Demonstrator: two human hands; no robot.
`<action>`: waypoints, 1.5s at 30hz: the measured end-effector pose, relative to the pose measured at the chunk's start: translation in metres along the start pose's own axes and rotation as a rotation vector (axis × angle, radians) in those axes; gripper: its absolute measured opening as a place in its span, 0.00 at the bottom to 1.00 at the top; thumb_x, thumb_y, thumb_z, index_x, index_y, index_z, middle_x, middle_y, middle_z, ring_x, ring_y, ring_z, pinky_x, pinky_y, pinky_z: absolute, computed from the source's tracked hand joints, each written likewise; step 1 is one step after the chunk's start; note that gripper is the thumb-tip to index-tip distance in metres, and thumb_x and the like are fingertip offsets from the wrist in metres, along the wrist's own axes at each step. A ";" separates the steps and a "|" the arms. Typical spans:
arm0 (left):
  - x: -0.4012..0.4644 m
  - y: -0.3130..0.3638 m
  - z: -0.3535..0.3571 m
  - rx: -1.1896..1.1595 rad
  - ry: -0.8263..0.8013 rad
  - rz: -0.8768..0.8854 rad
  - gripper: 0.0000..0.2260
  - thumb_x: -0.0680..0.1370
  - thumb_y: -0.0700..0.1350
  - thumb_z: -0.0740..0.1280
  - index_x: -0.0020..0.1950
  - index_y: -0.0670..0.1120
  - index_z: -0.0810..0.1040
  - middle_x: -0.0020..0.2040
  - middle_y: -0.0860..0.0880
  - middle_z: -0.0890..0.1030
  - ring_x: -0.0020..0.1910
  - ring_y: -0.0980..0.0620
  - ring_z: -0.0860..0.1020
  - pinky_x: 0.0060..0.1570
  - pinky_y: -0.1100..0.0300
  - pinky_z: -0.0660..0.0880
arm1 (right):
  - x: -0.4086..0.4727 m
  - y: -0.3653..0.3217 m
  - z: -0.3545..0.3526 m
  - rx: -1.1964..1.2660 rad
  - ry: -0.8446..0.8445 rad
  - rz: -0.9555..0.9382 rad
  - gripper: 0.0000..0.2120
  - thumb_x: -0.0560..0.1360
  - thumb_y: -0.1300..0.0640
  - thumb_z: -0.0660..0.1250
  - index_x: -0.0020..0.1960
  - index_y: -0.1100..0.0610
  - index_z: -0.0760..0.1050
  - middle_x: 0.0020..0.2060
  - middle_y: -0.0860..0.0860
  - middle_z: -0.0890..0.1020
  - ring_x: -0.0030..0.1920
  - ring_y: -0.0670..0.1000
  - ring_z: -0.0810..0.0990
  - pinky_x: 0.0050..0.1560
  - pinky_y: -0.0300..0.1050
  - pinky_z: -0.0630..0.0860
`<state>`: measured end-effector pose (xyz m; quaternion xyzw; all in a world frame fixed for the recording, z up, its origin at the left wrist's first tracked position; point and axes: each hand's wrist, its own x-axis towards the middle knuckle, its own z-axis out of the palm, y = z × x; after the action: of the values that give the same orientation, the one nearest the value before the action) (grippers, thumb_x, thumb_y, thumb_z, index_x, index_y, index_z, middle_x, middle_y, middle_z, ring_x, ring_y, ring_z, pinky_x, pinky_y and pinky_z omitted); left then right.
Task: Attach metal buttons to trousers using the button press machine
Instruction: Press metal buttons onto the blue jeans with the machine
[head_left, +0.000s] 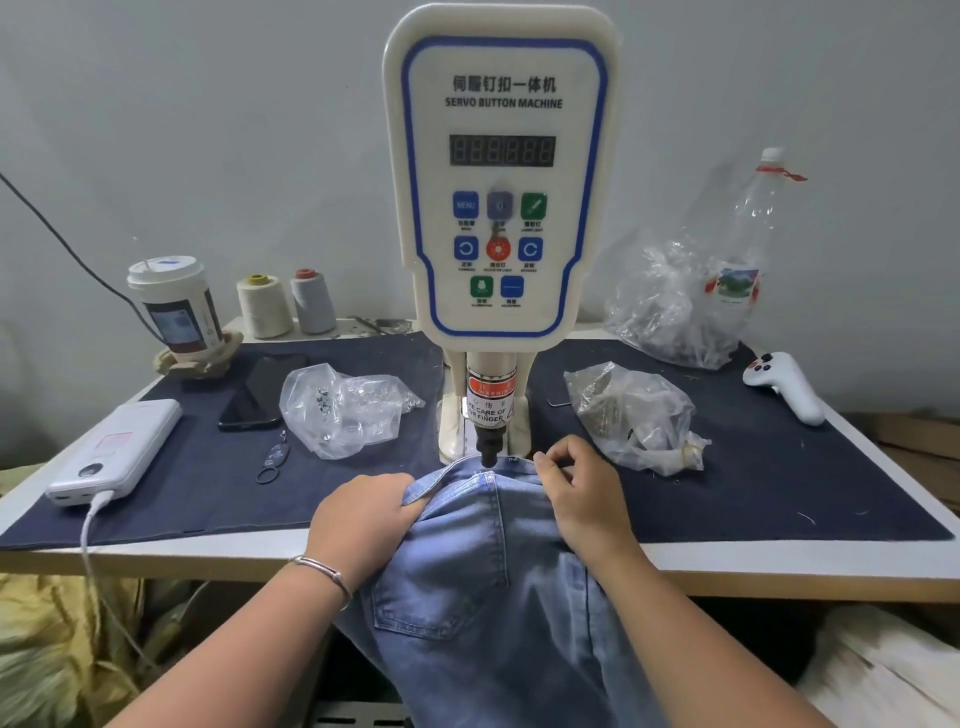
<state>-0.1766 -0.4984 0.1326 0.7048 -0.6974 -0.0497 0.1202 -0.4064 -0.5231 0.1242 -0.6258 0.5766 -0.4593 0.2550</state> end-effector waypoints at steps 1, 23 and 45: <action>-0.001 0.002 0.001 0.032 0.009 -0.006 0.23 0.81 0.63 0.52 0.35 0.49 0.67 0.37 0.52 0.76 0.39 0.47 0.73 0.34 0.55 0.64 | -0.003 -0.001 0.001 -0.070 0.026 0.002 0.09 0.77 0.52 0.65 0.39 0.51 0.69 0.26 0.43 0.74 0.29 0.45 0.71 0.33 0.44 0.66; -0.004 0.005 0.004 0.089 0.024 0.024 0.18 0.83 0.59 0.51 0.37 0.51 0.63 0.45 0.49 0.82 0.42 0.45 0.77 0.36 0.55 0.64 | -0.007 -0.011 0.005 -0.358 0.090 0.033 0.06 0.77 0.56 0.62 0.44 0.51 0.65 0.27 0.44 0.71 0.29 0.43 0.68 0.29 0.45 0.61; -0.005 0.002 0.003 0.044 0.014 0.018 0.13 0.83 0.59 0.52 0.45 0.54 0.68 0.49 0.50 0.82 0.49 0.46 0.79 0.39 0.56 0.66 | -0.008 -0.013 0.001 -0.300 0.081 0.037 0.10 0.77 0.59 0.61 0.40 0.52 0.63 0.27 0.46 0.72 0.28 0.48 0.71 0.27 0.43 0.60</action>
<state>-0.1796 -0.4938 0.1292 0.7013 -0.7037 -0.0285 0.1101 -0.3986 -0.5131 0.1322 -0.6270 0.6599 -0.3882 0.1438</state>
